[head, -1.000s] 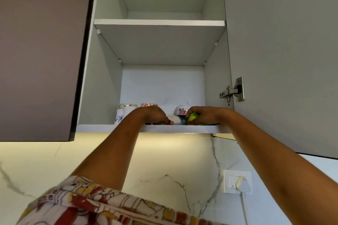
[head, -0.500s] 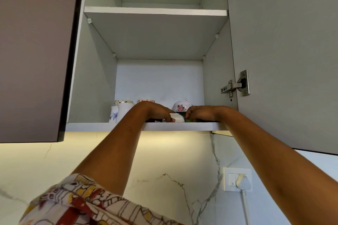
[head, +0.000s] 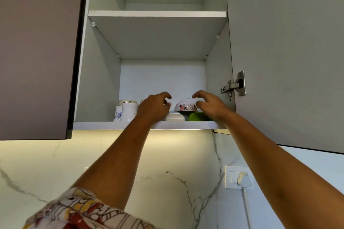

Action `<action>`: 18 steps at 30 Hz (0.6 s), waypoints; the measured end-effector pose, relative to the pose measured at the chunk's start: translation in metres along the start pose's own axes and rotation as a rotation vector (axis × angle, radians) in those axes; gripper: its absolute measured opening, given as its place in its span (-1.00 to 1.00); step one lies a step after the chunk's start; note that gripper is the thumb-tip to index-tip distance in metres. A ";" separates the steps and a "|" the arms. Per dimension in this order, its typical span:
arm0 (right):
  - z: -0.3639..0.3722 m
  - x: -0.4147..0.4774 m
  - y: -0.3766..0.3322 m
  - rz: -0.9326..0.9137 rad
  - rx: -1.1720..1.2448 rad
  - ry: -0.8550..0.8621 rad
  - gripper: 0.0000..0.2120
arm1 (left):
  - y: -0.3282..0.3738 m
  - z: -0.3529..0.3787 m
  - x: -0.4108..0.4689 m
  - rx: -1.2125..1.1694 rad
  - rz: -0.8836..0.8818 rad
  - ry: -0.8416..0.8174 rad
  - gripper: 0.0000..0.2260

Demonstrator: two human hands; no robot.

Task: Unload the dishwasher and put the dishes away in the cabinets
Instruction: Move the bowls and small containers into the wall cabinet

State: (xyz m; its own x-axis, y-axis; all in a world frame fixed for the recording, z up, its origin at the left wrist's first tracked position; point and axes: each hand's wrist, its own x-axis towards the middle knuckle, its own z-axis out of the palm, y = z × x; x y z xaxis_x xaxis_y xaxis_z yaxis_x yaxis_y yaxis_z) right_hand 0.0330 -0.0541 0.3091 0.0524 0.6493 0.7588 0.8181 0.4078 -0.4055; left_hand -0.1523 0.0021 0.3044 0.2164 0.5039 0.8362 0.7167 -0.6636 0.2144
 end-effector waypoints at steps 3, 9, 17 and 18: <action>-0.004 -0.017 -0.008 -0.062 0.061 0.166 -0.68 | 0.007 -0.011 -0.020 -0.081 0.044 0.295 -0.76; -0.034 -0.057 -0.063 -0.087 -0.001 0.257 -0.65 | 0.047 -0.054 -0.052 -0.236 0.065 0.295 -0.79; -0.156 -0.155 -0.168 -0.131 -0.293 0.751 -0.63 | 0.133 -0.139 -0.120 -0.479 0.148 0.194 -0.85; -0.171 -0.168 -0.177 -0.116 -0.344 0.815 -0.62 | 0.143 -0.146 -0.131 -0.504 0.165 0.172 -0.84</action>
State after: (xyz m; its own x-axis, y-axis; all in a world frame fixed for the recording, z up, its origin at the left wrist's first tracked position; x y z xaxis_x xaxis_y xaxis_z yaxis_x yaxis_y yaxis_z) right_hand -0.0224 -0.3450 0.3404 0.2422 -0.0960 0.9655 0.9634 0.1419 -0.2275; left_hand -0.1749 -0.2397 0.2994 0.1575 0.3017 0.9403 0.2680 -0.9295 0.2534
